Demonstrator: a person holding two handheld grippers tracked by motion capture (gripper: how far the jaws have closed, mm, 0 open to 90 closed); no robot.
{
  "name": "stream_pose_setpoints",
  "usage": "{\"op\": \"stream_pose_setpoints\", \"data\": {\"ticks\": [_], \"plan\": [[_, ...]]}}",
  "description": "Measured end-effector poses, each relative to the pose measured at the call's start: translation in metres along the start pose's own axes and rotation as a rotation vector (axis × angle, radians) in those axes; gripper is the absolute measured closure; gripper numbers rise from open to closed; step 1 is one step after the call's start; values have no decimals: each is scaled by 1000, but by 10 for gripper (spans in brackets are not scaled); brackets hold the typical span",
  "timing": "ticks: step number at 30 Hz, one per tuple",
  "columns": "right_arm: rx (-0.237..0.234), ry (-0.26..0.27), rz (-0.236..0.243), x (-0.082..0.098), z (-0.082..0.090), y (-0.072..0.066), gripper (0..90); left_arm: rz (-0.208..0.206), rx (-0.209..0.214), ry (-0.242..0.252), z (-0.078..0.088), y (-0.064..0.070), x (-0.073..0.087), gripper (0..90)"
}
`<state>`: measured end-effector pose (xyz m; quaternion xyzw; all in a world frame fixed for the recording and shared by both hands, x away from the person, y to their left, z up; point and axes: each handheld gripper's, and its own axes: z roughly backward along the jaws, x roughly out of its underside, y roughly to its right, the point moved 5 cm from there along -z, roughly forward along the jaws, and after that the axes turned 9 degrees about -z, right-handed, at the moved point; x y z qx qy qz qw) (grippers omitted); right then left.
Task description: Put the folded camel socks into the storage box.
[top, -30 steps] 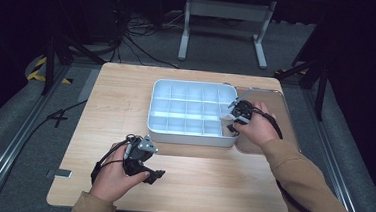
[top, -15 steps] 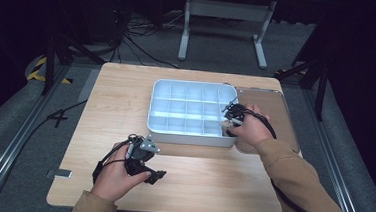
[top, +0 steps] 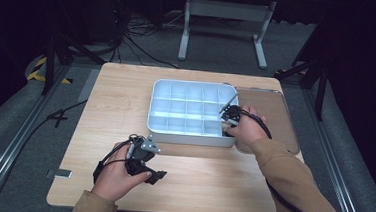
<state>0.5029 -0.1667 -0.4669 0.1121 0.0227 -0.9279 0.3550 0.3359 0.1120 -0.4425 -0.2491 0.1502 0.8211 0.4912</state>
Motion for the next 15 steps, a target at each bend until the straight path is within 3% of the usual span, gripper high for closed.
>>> {"op": "stream_pose_setpoints", "data": {"ticks": [7,15], "plan": [[-18,21,12,1,4,-1,681,3,0,4,0,-1,0,255],[-40,82,-17,5,19,0,597,-4,1,2,0,-2,-2,254]]}}
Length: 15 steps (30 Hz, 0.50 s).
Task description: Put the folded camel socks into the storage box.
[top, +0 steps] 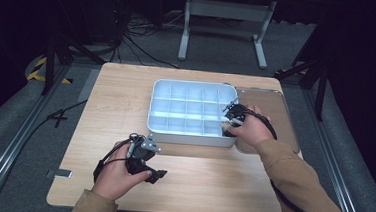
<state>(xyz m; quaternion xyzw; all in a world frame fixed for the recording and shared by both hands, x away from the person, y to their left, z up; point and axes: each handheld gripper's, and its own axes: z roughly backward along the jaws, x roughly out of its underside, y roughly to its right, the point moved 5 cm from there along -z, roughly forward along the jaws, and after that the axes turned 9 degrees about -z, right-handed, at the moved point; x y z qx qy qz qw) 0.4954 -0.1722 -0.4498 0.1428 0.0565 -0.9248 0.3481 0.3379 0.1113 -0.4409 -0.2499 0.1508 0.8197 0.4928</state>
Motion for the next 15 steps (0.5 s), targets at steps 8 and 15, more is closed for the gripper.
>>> {"op": "stream_pose_setpoints", "data": {"ticks": [8,15], "plan": [[-56,94,-18,3,24,4,564,-6,0,-2,0,0,-2,255],[-96,196,-13,7,49,-2,545,-4,4,6,0,0,-3,255]]}}
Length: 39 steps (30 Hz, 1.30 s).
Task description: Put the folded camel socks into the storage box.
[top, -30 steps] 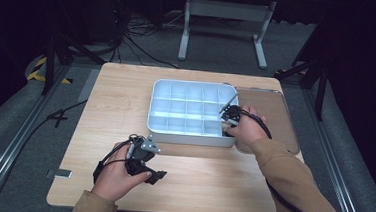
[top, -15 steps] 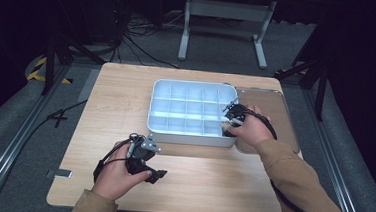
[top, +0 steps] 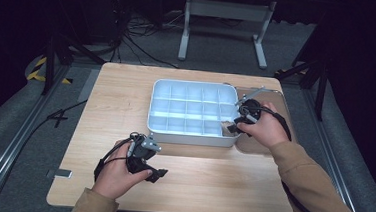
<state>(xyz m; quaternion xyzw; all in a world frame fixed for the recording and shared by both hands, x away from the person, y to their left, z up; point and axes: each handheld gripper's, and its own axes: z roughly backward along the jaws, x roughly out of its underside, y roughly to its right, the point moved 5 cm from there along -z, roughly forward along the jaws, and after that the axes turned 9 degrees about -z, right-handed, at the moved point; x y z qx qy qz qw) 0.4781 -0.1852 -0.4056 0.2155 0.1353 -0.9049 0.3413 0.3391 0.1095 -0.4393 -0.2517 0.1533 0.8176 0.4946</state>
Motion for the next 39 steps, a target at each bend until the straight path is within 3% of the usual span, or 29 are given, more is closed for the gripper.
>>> {"op": "stream_pose_setpoints", "data": {"ticks": [7,16,32,39], "plan": [[-59,96,25,6,17,-11,529,2,3,1,2,1,1,255],[-104,179,56,23,32,-26,523,17,-1,6,3,3,5,255],[-194,266,99,55,37,-55,497,7,3,1,4,4,4,258],[-219,266,104,72,30,-63,491,8,3,0,3,4,4,258]]}}
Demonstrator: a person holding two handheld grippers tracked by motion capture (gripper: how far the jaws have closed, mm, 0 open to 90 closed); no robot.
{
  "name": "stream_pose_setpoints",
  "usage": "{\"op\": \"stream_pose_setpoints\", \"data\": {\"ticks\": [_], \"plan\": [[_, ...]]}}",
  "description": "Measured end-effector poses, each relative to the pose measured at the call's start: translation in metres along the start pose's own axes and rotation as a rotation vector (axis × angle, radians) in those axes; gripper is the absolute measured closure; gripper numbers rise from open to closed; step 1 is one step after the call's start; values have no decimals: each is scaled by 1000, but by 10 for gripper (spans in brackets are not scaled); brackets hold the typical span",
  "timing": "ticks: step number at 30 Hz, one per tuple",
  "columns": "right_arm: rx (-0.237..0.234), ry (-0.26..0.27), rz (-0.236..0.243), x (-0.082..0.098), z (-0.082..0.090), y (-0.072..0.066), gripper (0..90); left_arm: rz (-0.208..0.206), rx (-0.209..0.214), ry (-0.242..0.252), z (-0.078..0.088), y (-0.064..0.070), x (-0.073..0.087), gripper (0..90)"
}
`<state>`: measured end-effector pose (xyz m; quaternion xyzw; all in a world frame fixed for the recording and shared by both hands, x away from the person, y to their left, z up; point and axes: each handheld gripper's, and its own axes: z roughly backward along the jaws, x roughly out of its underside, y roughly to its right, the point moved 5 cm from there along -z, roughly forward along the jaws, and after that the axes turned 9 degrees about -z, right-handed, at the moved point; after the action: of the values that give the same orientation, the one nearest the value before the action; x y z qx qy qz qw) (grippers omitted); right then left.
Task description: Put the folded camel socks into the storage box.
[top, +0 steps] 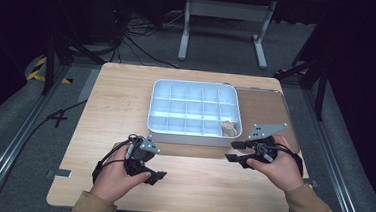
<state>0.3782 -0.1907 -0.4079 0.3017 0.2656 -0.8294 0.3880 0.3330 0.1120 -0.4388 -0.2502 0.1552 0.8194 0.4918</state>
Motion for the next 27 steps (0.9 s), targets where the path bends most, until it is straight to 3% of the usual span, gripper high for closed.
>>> {"op": "stream_pose_setpoints", "data": {"ticks": [12,21,27], "plan": [[5,-4,20,19,-13,-8,481,-9,7,-8,-2,0,-1,257],[0,-76,22,42,-34,-6,477,-12,13,-20,-5,1,-1,256],[6,-80,13,55,-45,-1,476,-8,26,-37,-8,1,0,253]]}}
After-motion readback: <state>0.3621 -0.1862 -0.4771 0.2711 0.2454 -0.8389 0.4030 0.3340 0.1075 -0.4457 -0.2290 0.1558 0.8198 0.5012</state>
